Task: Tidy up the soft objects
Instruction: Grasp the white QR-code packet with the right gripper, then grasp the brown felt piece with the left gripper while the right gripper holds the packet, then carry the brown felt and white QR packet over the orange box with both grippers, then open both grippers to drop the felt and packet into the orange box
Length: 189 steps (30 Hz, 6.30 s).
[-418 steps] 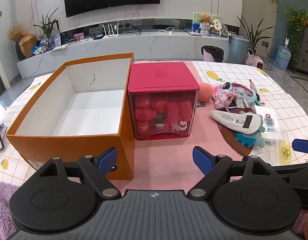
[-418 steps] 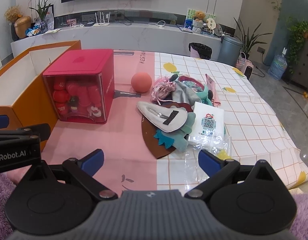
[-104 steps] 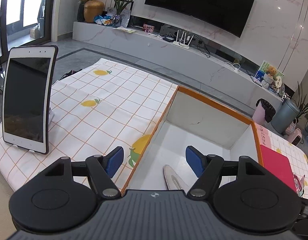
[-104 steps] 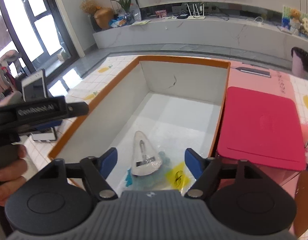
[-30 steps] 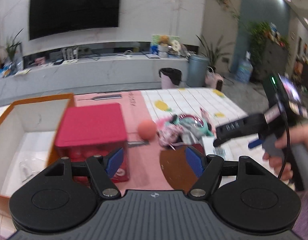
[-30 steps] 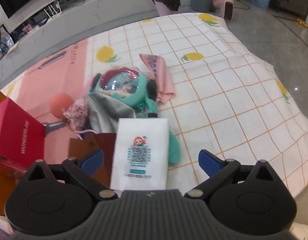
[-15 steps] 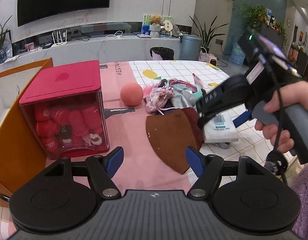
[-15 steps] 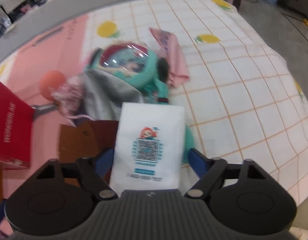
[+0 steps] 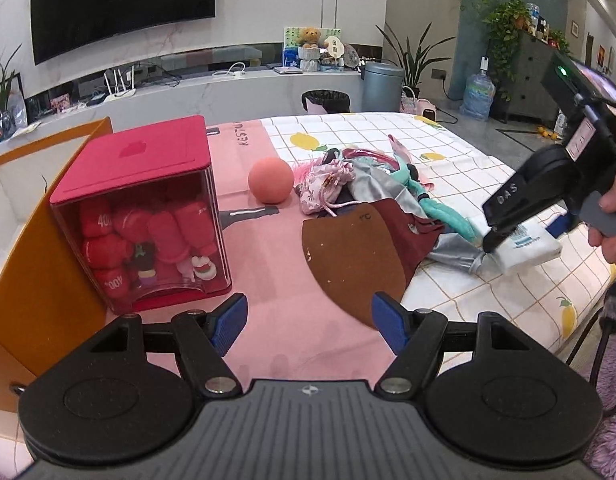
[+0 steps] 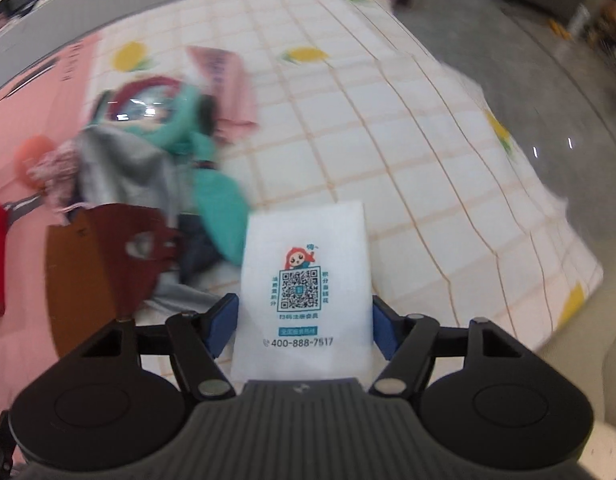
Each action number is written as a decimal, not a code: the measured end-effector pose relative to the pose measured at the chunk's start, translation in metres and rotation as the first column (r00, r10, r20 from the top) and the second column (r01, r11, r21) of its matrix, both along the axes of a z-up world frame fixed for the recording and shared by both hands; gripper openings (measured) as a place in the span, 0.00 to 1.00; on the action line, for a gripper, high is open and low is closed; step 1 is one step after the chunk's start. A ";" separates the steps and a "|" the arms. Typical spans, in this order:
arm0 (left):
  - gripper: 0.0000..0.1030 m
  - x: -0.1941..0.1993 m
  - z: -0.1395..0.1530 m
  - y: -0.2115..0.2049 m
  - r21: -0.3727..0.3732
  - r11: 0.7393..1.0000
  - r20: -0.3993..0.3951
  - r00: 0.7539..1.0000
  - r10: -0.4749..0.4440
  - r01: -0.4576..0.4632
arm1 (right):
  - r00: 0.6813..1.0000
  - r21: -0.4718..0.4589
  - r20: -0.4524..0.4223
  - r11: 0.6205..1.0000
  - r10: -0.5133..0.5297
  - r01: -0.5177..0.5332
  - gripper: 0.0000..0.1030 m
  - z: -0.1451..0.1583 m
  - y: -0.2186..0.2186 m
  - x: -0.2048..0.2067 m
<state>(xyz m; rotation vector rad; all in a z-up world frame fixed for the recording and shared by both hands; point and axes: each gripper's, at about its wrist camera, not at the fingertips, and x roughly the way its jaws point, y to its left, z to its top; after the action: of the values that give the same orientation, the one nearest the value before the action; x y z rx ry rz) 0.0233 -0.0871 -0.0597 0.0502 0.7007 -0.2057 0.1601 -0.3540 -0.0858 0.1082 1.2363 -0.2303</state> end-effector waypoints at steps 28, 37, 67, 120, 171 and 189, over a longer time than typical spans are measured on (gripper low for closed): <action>0.83 -0.014 -0.009 -0.016 -0.046 0.975 0.044 0.975 -0.216 0.218 | 0.997 -0.064 0.070 0.998 0.015 -0.010 0.65 0.016 -0.001 -0.006; 0.83 0.002 -0.035 -0.051 0.018 0.981 0.010 0.982 -0.191 0.191 | 0.992 -0.038 0.121 0.999 0.037 -0.033 0.65 0.023 0.002 -0.011; 0.97 0.092 -0.056 -0.071 0.034 0.996 -0.051 0.995 -0.082 0.084 | 0.987 0.017 0.141 0.996 0.082 -0.085 0.65 0.023 0.002 -0.010; 0.08 0.039 -0.002 -0.029 -0.101 0.992 -0.096 0.992 -0.085 0.075 | 0.972 -0.015 0.233 1.000 0.024 -0.021 0.64 0.045 0.001 -0.015; 0.07 0.025 0.105 0.227 -0.017 0.842 0.035 0.841 0.540 -0.540 | 0.679 0.032 0.543 0.796 0.494 -0.604 0.64 0.144 0.356 -0.059; 0.07 0.046 0.045 0.244 0.118 0.882 -0.158 0.868 0.470 -0.456 | 0.664 0.015 0.431 0.731 0.611 -0.682 0.64 0.068 0.398 -0.018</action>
<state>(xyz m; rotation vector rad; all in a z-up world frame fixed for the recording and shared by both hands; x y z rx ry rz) 0.0692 0.1569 -0.0145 -0.0664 0.8836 0.2854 0.1417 0.0436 -0.0181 -0.1399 0.8081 0.5219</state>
